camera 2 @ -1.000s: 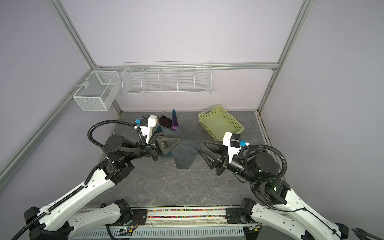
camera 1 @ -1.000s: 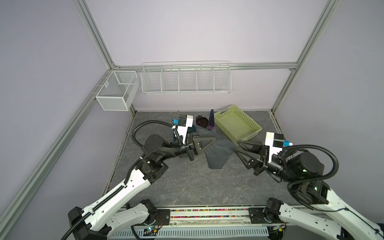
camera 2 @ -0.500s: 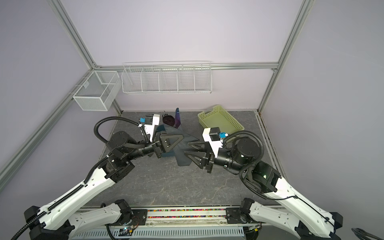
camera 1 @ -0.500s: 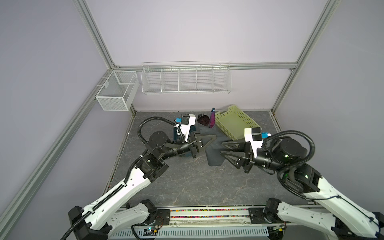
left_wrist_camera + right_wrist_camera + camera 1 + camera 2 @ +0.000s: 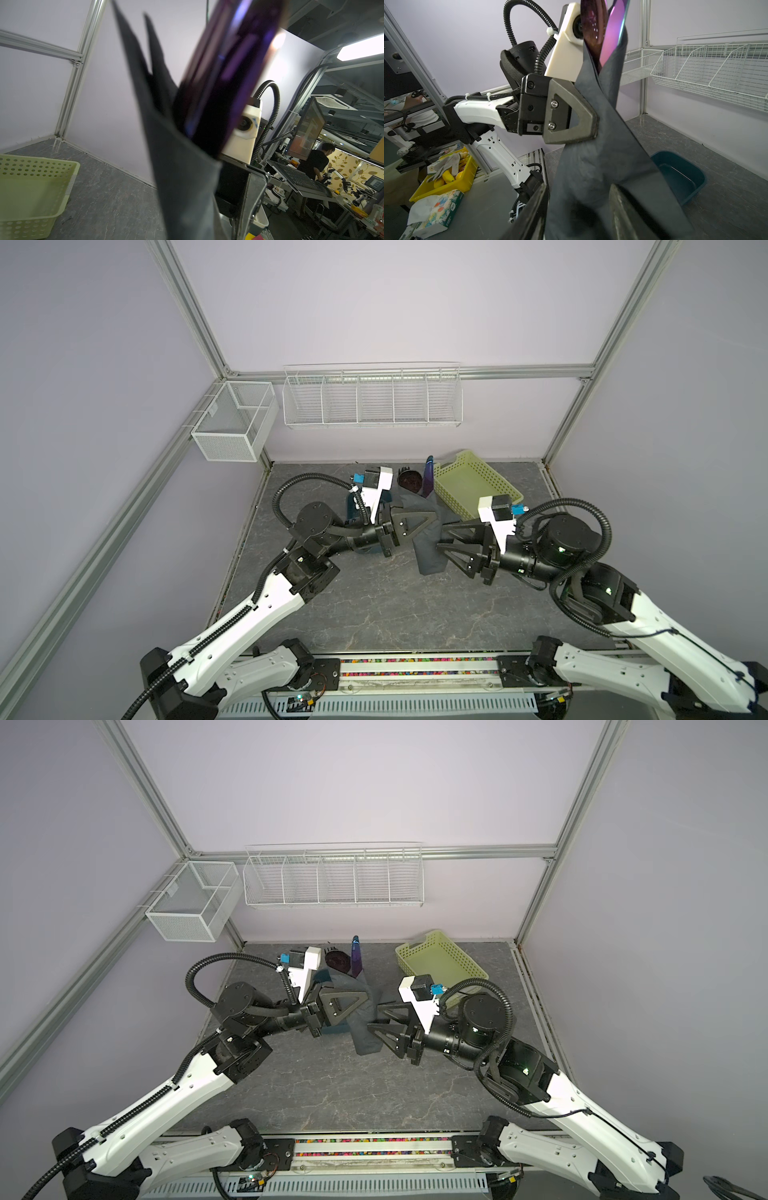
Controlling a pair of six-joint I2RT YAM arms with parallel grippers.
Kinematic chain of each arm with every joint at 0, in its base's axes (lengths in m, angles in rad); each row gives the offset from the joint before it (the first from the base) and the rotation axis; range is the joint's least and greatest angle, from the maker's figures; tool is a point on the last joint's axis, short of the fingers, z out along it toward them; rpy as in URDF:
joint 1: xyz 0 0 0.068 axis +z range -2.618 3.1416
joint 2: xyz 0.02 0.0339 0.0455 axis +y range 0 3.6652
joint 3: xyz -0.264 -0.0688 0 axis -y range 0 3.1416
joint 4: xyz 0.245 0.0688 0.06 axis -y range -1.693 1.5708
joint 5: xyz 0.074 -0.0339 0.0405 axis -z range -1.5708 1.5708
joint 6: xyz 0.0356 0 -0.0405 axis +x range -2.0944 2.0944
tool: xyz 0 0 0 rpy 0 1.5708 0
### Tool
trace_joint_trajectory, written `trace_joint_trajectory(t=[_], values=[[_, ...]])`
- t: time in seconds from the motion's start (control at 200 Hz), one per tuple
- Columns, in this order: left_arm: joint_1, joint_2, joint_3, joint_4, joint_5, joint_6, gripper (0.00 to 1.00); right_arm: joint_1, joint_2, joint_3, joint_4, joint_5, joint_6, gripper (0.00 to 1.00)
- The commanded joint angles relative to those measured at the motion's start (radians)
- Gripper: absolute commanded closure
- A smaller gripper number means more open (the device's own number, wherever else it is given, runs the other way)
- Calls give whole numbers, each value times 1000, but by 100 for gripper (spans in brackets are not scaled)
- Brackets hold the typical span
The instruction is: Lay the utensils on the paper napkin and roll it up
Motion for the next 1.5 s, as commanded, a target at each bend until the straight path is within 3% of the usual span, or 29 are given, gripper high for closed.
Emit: trace_joint_trajectory(t=[0.0,0.27,0.51,0.795,1.085,1.25,1.37,1.495], values=[[4,3,33,76,33,-22,100,-4,-5,-10,6,-6,-10,49],[5,3,26,97,36,-32,100,-4,13,-17,42,-98,14,51],[4,-12,23,87,28,-20,100,-3,18,-35,23,-113,34,52],[4,-30,21,68,16,-6,100,-3,-50,-103,-32,-36,59,56],[4,-25,21,84,22,-17,100,-4,-117,-133,-146,46,82,77],[4,-27,14,88,16,-18,100,-4,-149,-130,-164,66,93,82],[4,-27,12,72,7,-7,100,-4,-173,-133,-120,29,104,85],[4,-27,18,40,-3,12,100,-3,-200,-136,-27,-113,100,88]])
